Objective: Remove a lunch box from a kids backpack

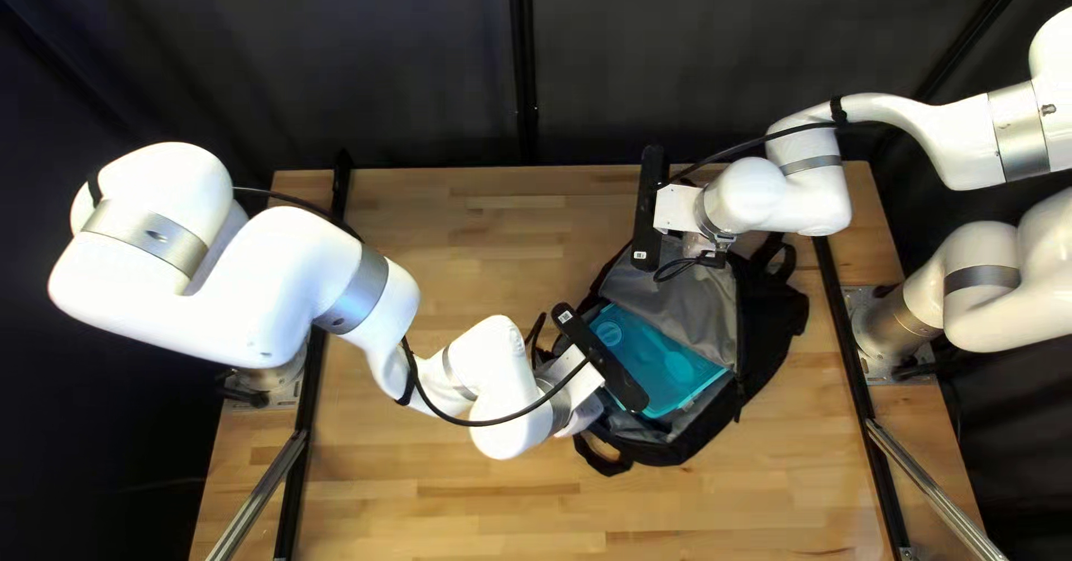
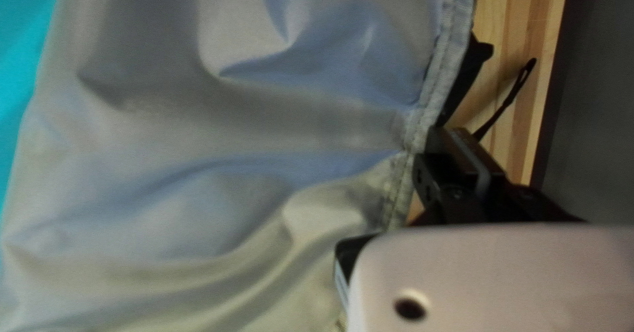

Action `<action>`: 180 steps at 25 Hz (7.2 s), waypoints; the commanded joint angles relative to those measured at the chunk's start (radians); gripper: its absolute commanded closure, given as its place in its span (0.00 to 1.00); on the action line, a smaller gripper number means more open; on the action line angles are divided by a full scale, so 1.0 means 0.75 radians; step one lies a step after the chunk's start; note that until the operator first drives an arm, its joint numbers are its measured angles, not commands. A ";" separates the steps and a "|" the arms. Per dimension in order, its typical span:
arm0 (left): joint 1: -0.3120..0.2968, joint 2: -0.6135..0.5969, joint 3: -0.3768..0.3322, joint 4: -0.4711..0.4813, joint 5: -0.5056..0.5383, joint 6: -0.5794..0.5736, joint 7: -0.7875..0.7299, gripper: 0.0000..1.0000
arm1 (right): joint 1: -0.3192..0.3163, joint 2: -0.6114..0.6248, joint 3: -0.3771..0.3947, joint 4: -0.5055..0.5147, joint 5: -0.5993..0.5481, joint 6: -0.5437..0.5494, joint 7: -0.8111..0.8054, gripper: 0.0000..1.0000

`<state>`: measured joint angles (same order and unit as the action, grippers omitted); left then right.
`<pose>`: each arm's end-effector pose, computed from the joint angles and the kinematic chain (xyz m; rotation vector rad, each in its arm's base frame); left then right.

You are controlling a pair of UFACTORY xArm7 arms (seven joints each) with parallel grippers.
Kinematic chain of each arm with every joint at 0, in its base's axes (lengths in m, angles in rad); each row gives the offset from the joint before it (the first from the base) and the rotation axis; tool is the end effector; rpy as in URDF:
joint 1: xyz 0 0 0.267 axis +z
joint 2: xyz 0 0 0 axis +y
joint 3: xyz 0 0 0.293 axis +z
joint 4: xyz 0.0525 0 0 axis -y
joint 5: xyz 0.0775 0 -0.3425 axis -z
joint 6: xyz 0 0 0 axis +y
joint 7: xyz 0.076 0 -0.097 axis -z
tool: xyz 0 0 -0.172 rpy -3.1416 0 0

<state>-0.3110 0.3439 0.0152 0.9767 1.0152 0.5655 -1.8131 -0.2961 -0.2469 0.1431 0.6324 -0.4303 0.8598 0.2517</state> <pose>0.5344 -0.0912 0.0542 -2.6711 -0.9061 -0.7470 0.3670 -0.1275 0.1500 2.7748 -0.1769 0.0408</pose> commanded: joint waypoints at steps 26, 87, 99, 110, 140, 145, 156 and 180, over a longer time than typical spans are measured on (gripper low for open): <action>0.032 -0.020 -0.012 -0.021 -0.040 -0.006 0.147 0.00 | 0.004 -0.002 0.007 -0.007 -0.005 -0.004 0.008 1.00; -0.039 -0.064 0.008 -0.067 0.767 0.167 0.725 0.00 | 0.005 0.045 0.003 0.025 -0.004 -0.023 -0.014 1.00; -0.018 -0.013 0.026 -0.028 0.812 0.139 0.687 0.00 | 0.006 0.046 0.007 0.022 -0.005 -0.028 -0.006 1.00; -0.037 -0.037 0.021 -0.034 0.793 0.194 0.705 0.00 | 0.007 0.052 0.008 0.024 -0.008 -0.033 -0.002 1.00; -0.032 -0.009 0.015 0.002 0.846 0.130 0.684 1.00 | 0.004 0.054 0.002 0.021 -0.007 -0.043 -0.012 1.00; -0.041 -0.068 -0.005 -0.007 0.749 0.127 0.794 1.00 | 0.003 0.052 0.001 0.020 -0.007 -0.040 -0.012 1.00; -0.073 -0.191 -0.055 0.010 0.457 0.244 1.104 1.00 | -0.002 0.052 -0.007 -0.004 -0.001 -0.061 -0.011 1.00; -0.209 -0.308 -0.201 0.090 0.067 0.604 1.382 1.00 | 0.001 0.036 -0.004 -0.044 0.002 -0.093 0.015 1.00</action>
<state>-0.4471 0.1257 -0.1164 1.0408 1.0911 0.9767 -0.7827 -0.2938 -0.2298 0.1398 0.5978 -0.4245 0.7973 0.2583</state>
